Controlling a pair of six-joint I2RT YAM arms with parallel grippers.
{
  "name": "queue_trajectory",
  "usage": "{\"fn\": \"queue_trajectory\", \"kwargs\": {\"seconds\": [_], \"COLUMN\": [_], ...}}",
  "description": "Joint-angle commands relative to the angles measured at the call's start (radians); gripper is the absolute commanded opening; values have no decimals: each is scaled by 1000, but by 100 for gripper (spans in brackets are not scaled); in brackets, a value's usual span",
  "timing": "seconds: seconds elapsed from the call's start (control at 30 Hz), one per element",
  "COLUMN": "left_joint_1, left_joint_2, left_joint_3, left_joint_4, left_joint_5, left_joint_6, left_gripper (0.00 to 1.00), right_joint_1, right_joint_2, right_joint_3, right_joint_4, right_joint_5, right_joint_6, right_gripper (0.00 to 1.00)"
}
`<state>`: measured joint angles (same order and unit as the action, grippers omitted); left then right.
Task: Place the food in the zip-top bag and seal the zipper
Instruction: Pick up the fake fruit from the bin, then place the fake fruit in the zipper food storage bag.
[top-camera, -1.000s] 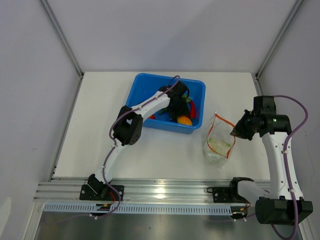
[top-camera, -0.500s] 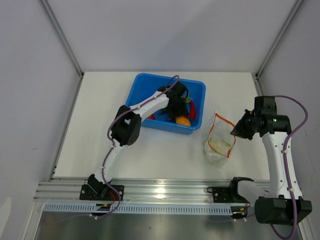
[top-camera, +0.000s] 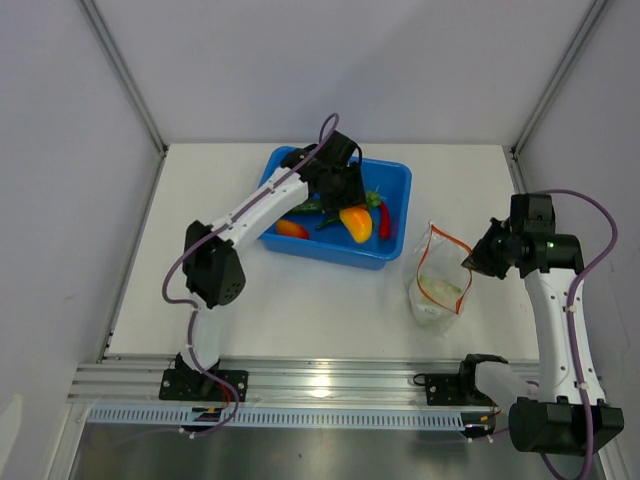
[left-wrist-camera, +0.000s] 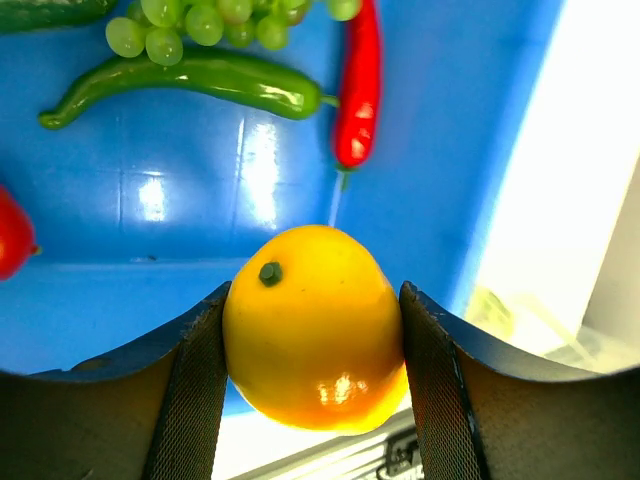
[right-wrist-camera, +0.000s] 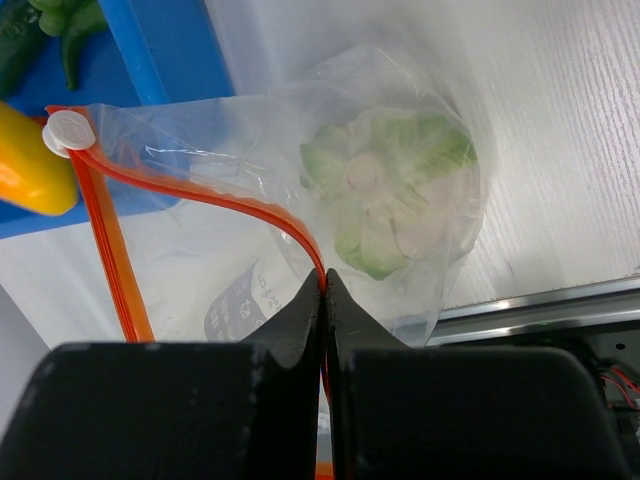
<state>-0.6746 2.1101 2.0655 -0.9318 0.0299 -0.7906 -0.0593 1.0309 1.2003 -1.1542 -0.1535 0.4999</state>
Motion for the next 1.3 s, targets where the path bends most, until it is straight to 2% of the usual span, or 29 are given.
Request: {"fn": "queue_trajectory", "kwargs": {"seconds": [0.0, 0.27, 0.4, 0.67, 1.1, 1.27], "left_joint_1": [3, -23, -59, -138, -287, -316], "left_joint_2": [-110, -280, -369, -377, -265, -259], "left_joint_3": [-33, -93, -160, -143, 27, -4], "left_joint_4": [31, 113, 211, 303, 329, 349], "left_joint_5": [22, 105, 235, 360, 361, 337], "left_joint_6": [56, 197, 252, 286, 361, 375], "left_gripper": [1, 1, 0, 1, 1, 0], "right_joint_1": [-5, -5, -2, 1, 3, 1], "right_joint_2": [-12, -2, 8, 11, 12, 11], "right_joint_3": [-18, -120, -134, -145, -173, -163], "right_joint_4": [-2, 71, 96, 125, 116, 120], "right_joint_5": [0, -122, -176, -233, -339, -363], "right_joint_6": [-14, 11, 15, 42, 81, 100], "right_gripper": [0, 0, 0, 0, 0, 0]}}
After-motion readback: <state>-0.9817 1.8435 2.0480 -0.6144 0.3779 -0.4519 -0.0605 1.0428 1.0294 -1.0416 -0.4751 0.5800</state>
